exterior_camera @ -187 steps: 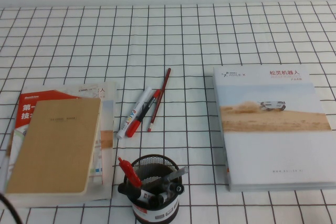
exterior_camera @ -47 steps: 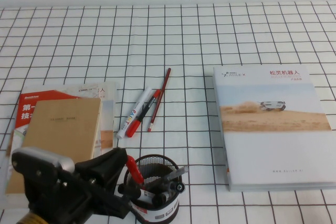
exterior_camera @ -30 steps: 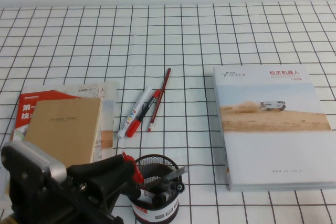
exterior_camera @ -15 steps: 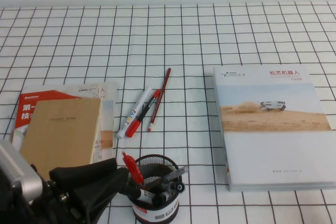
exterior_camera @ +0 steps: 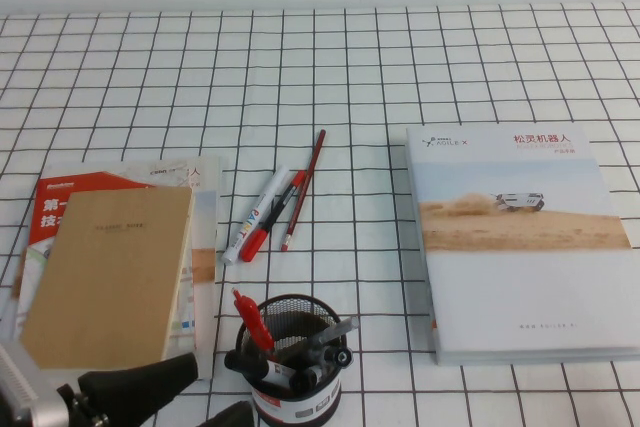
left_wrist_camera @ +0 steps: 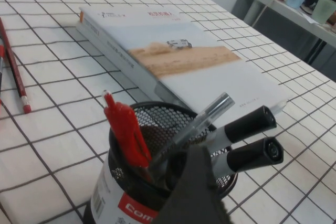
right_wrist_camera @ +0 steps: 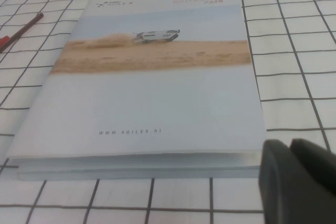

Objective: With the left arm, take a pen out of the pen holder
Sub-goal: 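Take a marker out of the pen holder and lay it on the table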

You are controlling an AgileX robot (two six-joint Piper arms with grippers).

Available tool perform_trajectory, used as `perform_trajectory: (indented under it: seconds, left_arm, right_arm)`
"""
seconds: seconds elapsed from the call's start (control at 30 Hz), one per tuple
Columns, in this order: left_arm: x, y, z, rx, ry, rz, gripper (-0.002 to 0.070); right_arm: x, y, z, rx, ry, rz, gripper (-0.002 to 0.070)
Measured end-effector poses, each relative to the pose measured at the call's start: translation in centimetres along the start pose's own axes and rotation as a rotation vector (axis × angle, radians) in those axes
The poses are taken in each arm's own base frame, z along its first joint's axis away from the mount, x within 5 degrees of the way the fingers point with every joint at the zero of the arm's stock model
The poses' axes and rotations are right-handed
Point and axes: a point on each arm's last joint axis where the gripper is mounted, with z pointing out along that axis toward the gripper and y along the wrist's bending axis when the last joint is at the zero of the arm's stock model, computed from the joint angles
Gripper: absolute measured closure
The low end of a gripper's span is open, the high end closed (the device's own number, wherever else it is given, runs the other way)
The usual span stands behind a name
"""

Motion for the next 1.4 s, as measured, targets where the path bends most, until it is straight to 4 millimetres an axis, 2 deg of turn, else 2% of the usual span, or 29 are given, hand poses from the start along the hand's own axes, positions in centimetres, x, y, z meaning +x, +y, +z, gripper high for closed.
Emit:
perform_trajectory:
  seconds: [0.2, 0.4, 0.73, 0.93, 1.1, 1.4]
  left_arm:
    - [0.9, 0.3, -0.1, -0.009, 0.014, 0.029, 0.0155]
    - [0.6, 0.3, -0.1, -0.009, -0.023, 0.064, 0.0155]
    - [-1.0, 0.5, -0.3, -0.045, -0.203, 0.096, 0.0153]
    - [0.3, 1.1, -0.7, -0.05, -0.246, 0.099, 0.0153]
    - [0.0, 1.1, -1.0, -0.046, -0.33, 0.089, 0.0153]
    - [0.9, 1.6, 0.5, -0.08, -0.226, 0.081, 0.0153]
  right_arm:
    - [0.0, 0.0, 0.0, 0.0, 0.0, 0.0, 0.0691]
    - [0.0, 0.0, 0.0, 0.0, 0.0, 0.0, 0.0691]
    - [0.0, 0.0, 0.0, 0.0, 0.0, 0.0, 0.0692]
    - [0.0, 0.0, 0.0, 0.0, 0.0, 0.0, 0.0691]
    - [0.0, 0.0, 0.0, 0.0, 0.0, 0.0, 0.0691]
    - [0.0, 0.0, 0.0, 0.0, 0.0, 0.0, 0.0691]
